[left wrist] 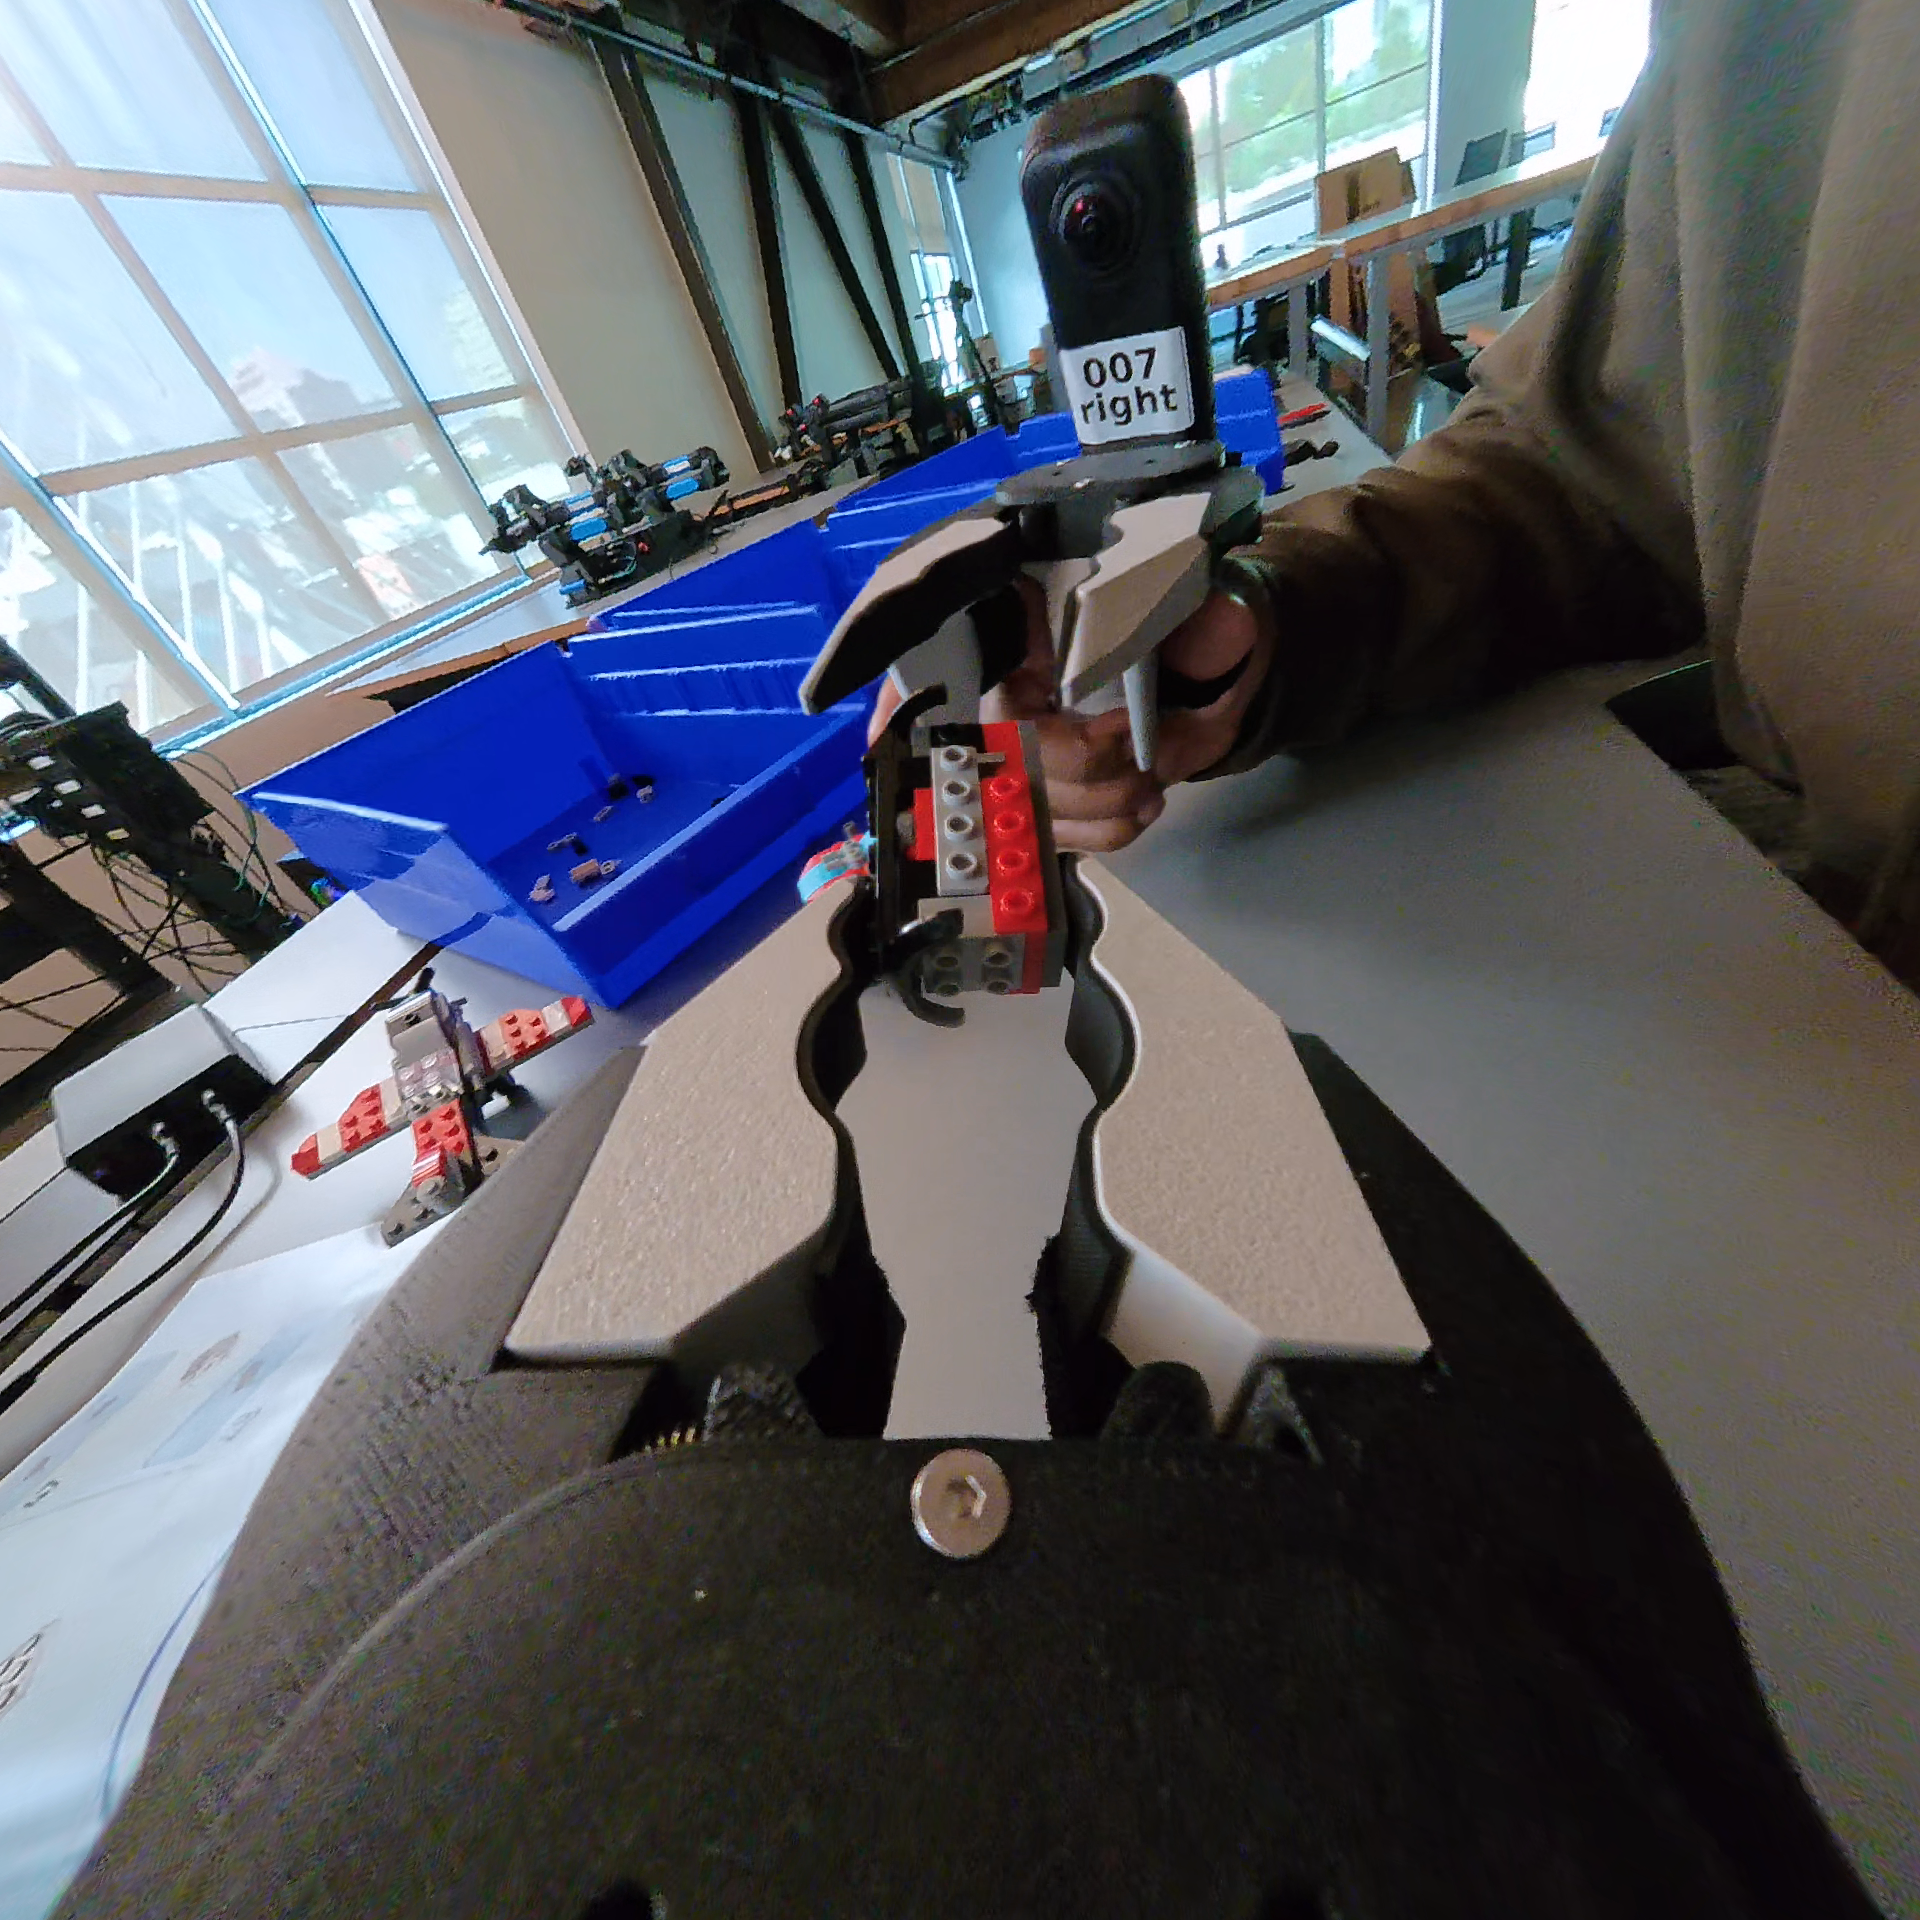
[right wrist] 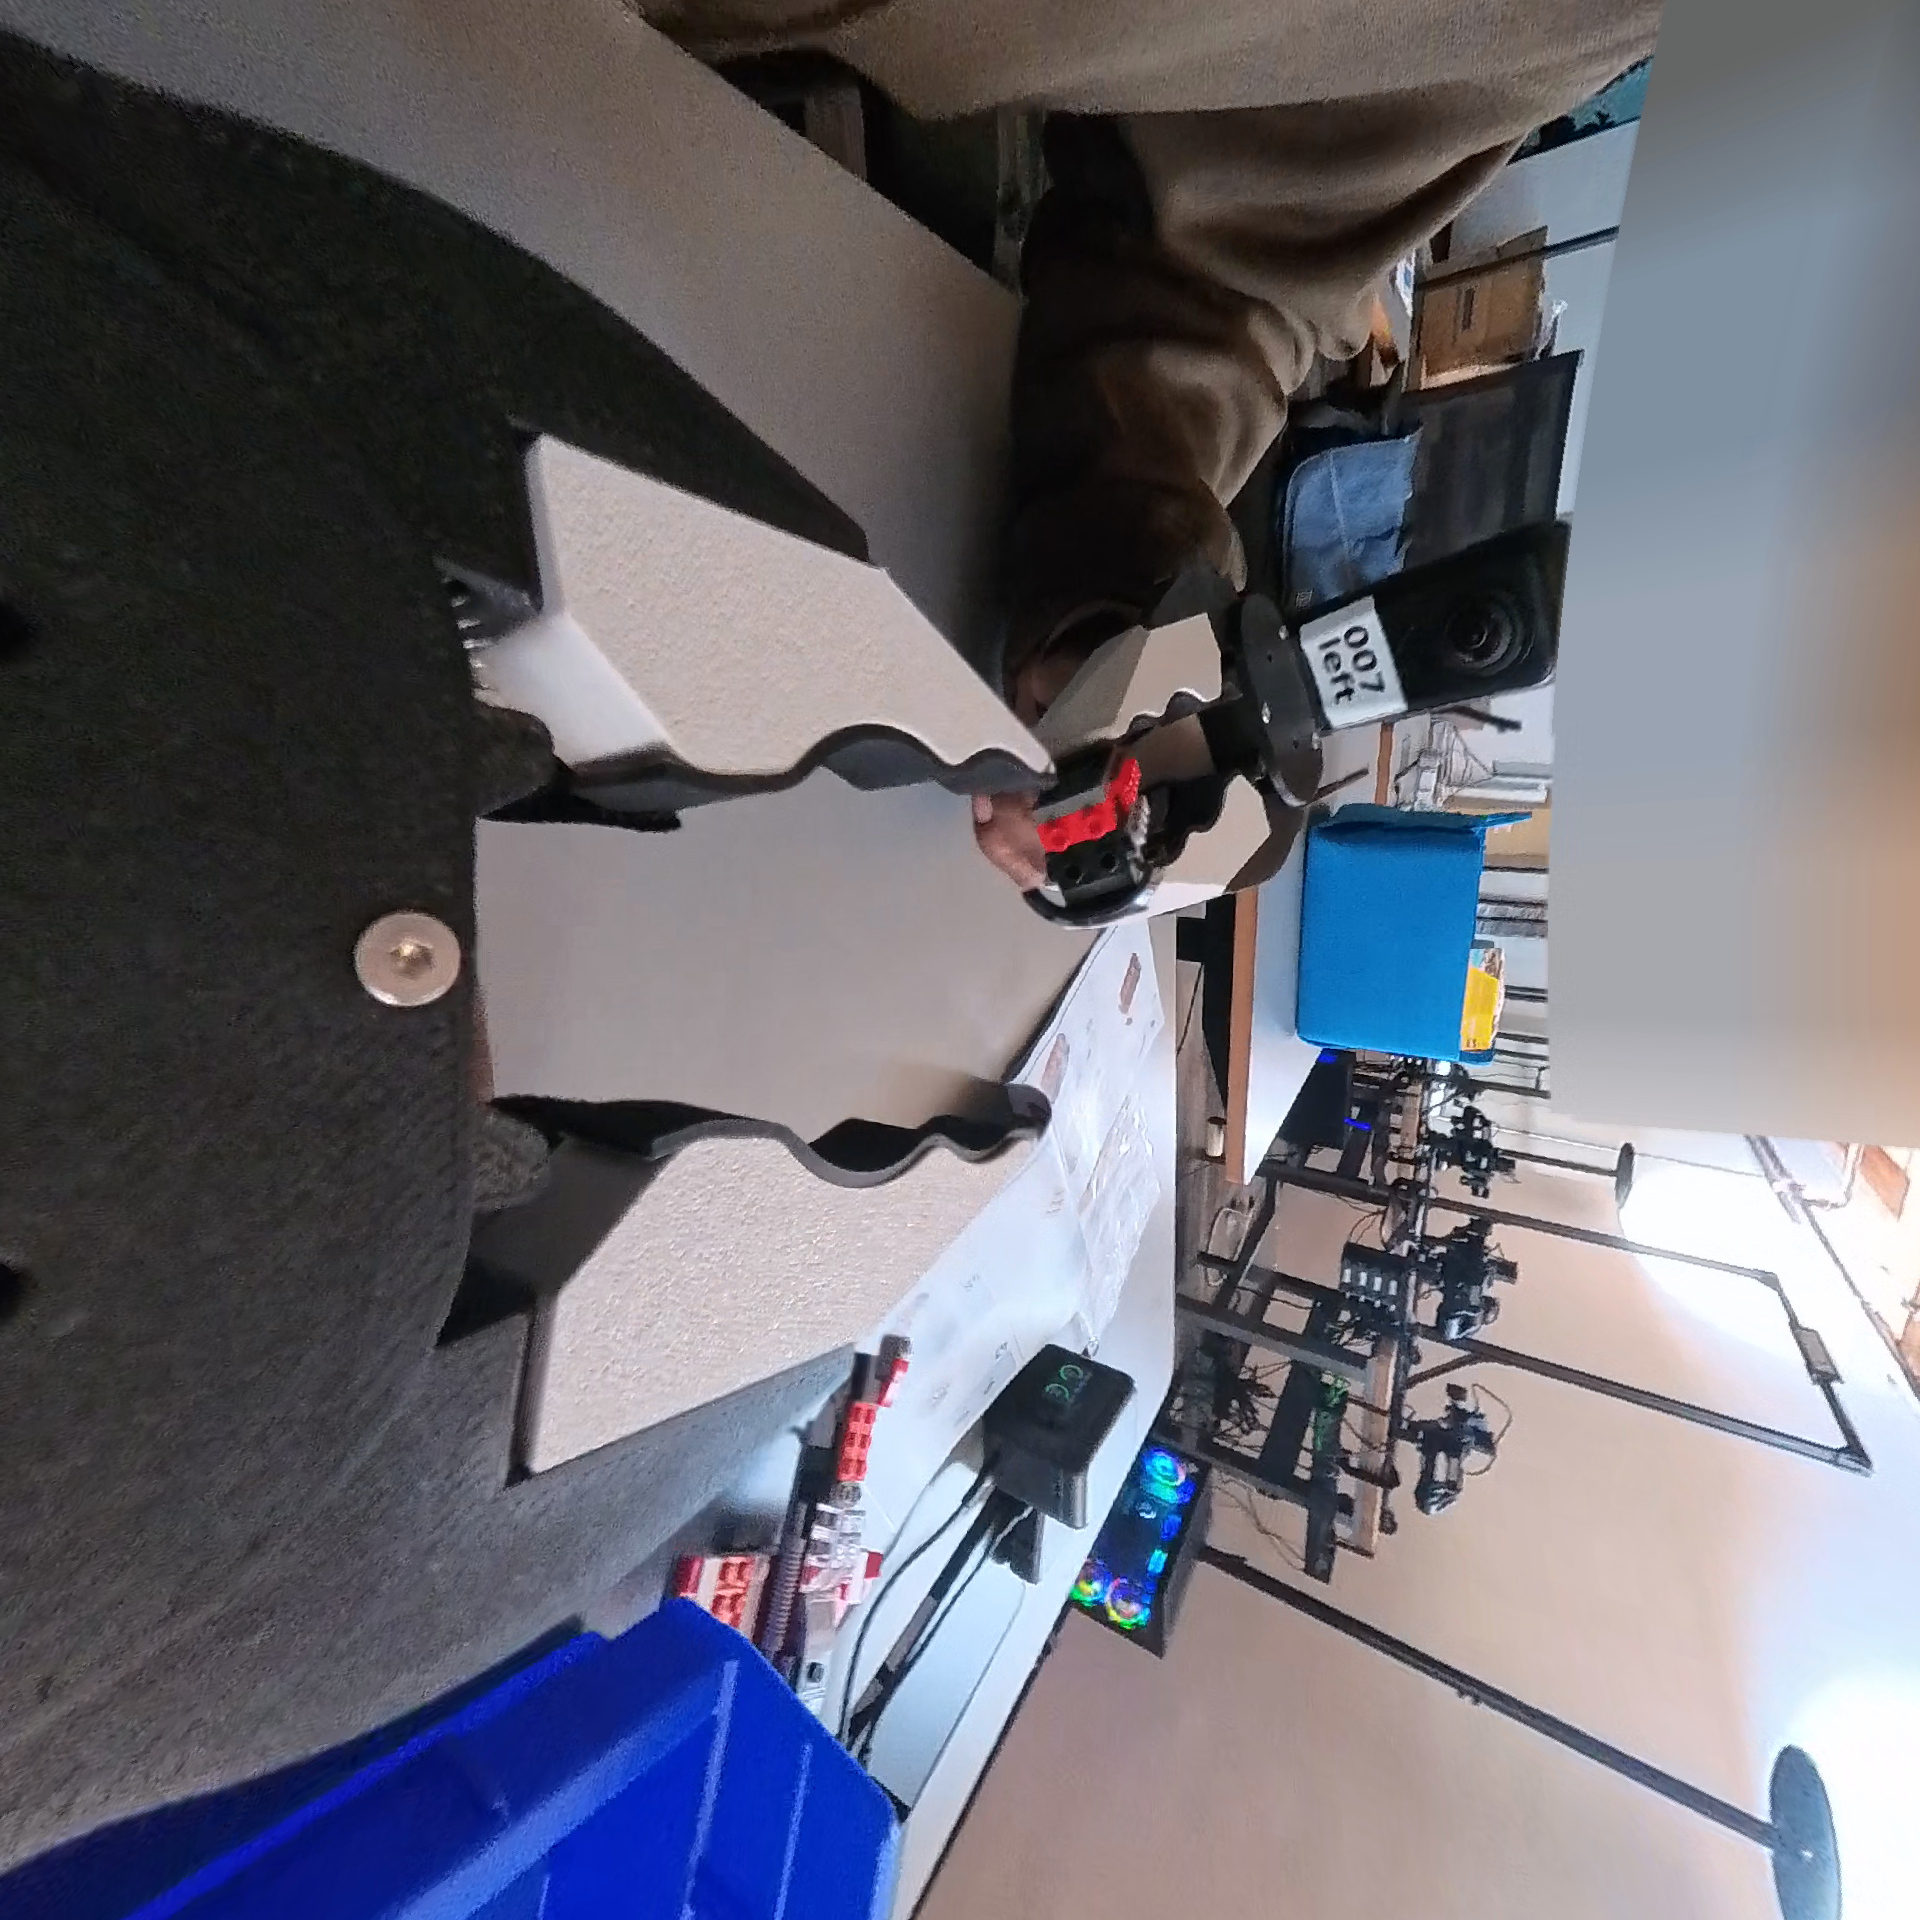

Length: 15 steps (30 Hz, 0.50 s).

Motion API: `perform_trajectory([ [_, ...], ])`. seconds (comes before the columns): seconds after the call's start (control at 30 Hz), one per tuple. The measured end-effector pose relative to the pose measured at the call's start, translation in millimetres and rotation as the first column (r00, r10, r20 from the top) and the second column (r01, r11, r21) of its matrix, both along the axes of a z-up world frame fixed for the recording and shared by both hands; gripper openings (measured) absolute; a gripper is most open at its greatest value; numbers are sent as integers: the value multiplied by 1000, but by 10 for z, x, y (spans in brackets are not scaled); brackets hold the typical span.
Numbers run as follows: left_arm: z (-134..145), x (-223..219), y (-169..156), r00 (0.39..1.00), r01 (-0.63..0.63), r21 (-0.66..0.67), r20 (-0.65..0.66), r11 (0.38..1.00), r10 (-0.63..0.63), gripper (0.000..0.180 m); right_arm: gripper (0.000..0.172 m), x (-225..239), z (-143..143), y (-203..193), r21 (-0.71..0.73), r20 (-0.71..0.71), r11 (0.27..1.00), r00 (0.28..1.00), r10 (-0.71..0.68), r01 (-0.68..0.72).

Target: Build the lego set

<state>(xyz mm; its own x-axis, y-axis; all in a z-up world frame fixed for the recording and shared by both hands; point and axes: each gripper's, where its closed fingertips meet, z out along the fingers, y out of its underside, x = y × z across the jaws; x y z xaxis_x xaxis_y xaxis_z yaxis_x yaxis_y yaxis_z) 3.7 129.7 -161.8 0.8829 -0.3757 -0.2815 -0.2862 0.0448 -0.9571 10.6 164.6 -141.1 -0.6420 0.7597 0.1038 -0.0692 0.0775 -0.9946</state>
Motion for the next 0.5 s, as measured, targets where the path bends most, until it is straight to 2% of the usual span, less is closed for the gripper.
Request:
perform_trajectory([
  [0.23, -31, -227, 10, 996, -47, -26, 74, 999, 49, 36, 60, -99, -133, 84, -53, 98, 998, 995, -26, 31],
  [0.5, 59, -384, -28, 979, -66, -3, 191, 998, 65, 36, 57, -209, -203, 259, -123, 172, 988, 983, -69, 91],
])
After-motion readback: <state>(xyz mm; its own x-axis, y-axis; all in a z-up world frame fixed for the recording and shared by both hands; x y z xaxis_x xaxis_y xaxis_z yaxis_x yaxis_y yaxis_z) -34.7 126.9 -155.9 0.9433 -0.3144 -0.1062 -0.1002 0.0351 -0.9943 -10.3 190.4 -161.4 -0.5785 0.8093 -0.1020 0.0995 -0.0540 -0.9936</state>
